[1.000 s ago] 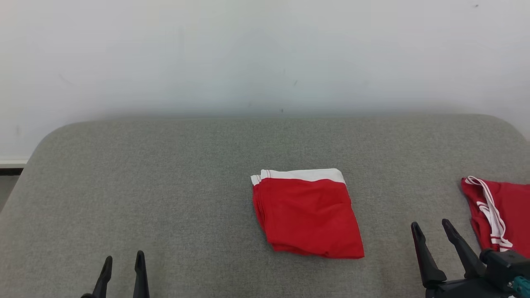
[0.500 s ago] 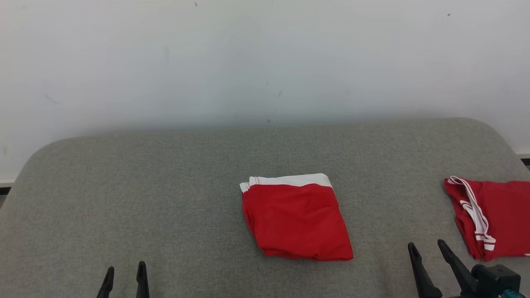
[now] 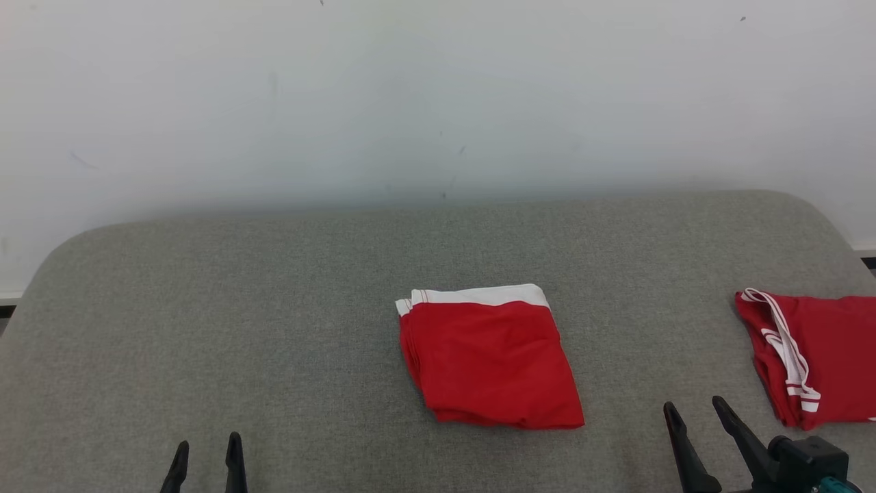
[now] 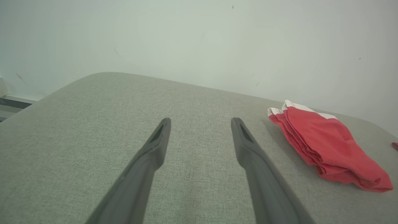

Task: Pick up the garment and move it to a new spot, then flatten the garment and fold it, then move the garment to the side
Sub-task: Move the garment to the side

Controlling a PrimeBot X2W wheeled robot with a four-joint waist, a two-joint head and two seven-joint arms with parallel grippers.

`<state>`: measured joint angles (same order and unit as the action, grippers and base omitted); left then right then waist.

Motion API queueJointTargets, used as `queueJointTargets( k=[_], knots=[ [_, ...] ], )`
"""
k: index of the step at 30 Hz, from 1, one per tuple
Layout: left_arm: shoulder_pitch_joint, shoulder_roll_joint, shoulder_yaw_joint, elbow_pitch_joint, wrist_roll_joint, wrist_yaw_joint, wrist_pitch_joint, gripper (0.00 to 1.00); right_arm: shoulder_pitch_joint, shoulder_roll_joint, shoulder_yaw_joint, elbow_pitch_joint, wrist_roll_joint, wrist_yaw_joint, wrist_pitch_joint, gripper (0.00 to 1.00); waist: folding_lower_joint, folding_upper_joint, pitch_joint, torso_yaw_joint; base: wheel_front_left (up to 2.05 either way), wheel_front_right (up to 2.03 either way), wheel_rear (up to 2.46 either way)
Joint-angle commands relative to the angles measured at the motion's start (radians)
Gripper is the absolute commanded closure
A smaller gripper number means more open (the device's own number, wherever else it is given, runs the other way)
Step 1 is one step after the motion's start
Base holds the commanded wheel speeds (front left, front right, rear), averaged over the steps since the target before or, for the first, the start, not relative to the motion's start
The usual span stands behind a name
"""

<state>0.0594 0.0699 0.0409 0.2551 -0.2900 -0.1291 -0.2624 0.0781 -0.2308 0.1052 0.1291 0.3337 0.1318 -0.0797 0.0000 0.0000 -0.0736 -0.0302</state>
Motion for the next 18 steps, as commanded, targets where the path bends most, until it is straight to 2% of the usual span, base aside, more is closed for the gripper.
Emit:
queueJointTargets(
  k=[1, 10, 11, 13, 14, 18],
  knots=[
    [0.008, -0.002, 0.003, -0.004, 0.006, -0.001, -0.003, 0.00, -0.006, -0.003, 0.000, -0.001, -0.004, -0.003, -0.001, 0.00, 0.0000, 0.0000, 0.001, 0.002, 0.00, 0.00, 0.00],
    [0.005, -0.008, -0.011, -0.007, 0.009, -0.002, -0.003, 0.00, -0.014, -0.010, 0.001, 0.010, -0.011, -0.003, 0.032, 0.00, 0.0000, 0.0000, 0.010, 0.024, 0.00, 0.00, 0.00],
    [0.003, -0.012, -0.027, -0.018, 0.002, -0.002, -0.003, 0.00, -0.089, -0.022, 0.011, 0.026, 0.031, -0.003, 0.137, 0.00, 0.0000, 0.0000, 0.025, 0.045, 0.00, 0.00, 0.00],
    [0.009, -0.013, -0.034, -0.018, 0.001, -0.001, -0.003, 0.00, -0.143, -0.017, 0.001, 0.036, 0.059, -0.003, 0.211, 0.00, 0.0000, 0.0000, 0.035, 0.054, 0.00, 0.00, 0.00],
    [0.008, -0.013, -0.049, -0.018, -0.001, -0.001, -0.003, 0.00, -0.221, -0.012, -0.019, 0.067, 0.080, -0.003, 0.339, 0.00, 0.0000, 0.0000, 0.050, 0.073, 0.00, 0.00, 0.00],
    [-0.006, -0.014, -0.075, -0.021, -0.004, -0.001, -0.003, 0.00, -0.328, -0.003, -0.040, 0.130, 0.060, -0.003, 0.496, 0.00, 0.0000, 0.0000, 0.074, 0.106, 0.00, 0.00, 0.00]
  ],
)
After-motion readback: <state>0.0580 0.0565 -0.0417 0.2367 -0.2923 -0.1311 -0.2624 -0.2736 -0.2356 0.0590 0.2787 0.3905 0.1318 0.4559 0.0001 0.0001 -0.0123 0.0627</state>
